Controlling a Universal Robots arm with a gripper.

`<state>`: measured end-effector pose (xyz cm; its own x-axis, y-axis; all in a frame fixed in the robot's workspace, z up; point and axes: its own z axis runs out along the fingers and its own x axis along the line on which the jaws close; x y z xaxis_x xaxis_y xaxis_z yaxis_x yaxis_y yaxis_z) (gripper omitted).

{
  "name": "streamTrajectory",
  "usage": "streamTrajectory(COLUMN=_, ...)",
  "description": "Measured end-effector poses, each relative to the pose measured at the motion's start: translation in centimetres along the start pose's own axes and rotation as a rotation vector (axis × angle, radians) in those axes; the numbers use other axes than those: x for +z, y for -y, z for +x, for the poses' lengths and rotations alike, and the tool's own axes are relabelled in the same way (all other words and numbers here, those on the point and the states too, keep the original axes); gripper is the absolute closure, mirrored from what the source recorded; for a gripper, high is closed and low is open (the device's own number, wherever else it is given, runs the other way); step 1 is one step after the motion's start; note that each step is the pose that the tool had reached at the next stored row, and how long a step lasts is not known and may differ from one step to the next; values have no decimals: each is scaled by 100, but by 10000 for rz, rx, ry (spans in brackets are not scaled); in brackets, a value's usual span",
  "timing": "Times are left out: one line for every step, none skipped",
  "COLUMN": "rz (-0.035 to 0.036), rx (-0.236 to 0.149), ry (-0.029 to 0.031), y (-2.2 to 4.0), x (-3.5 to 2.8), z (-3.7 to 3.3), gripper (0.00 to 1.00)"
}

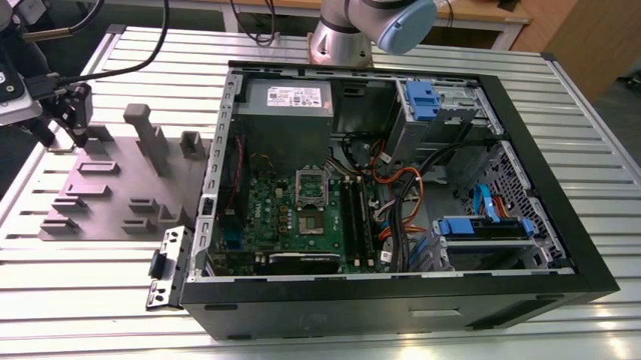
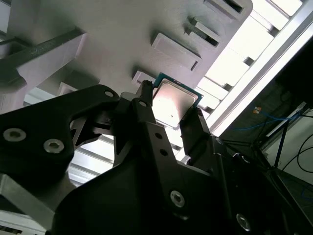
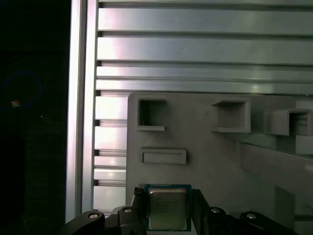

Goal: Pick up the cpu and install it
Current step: 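Pick up the cpu and move it towards the insertion slot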

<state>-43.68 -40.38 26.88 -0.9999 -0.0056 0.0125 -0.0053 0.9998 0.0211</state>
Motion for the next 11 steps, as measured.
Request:
streamTrajectory(rz=1, rx=0, ry=-1, y=0, x=-8, z=0, gripper=53)
streamTrajectory(rz=0, rx=0, ry=-1, y=0, x=-15, z=0, gripper=53)
streamTrajectory(rz=0, rx=0, ry=-1, y=0, x=-22, z=0, gripper=53)
streamTrajectory(rz=0, rx=0, ry=-1, y=-1, x=-29, z=0, gripper=53)
streamTrajectory(rz=0, rx=0, ry=0, y=-1, x=-34, z=0, gripper=53)
streamTrajectory(rz=0, rx=0, ry=0, y=-1, x=-40, z=0, gripper=53)
streamTrajectory(rz=0, rx=0, ry=0, y=-1, x=-46, z=1, gripper=53)
streamTrajectory(rz=0, rx=0, ry=0, y=-1, x=-52, z=1, gripper=53)
streamTrajectory(rz=0, rx=0, ry=-1, y=-1, x=-60, z=1, gripper=53)
streamTrajectory(rz=0, rx=0, ry=0, y=-1, x=-65, z=1, gripper=53)
streamTrajectory(rz=0, rx=0, ry=-1, y=-2, x=-72, z=1, gripper=53)
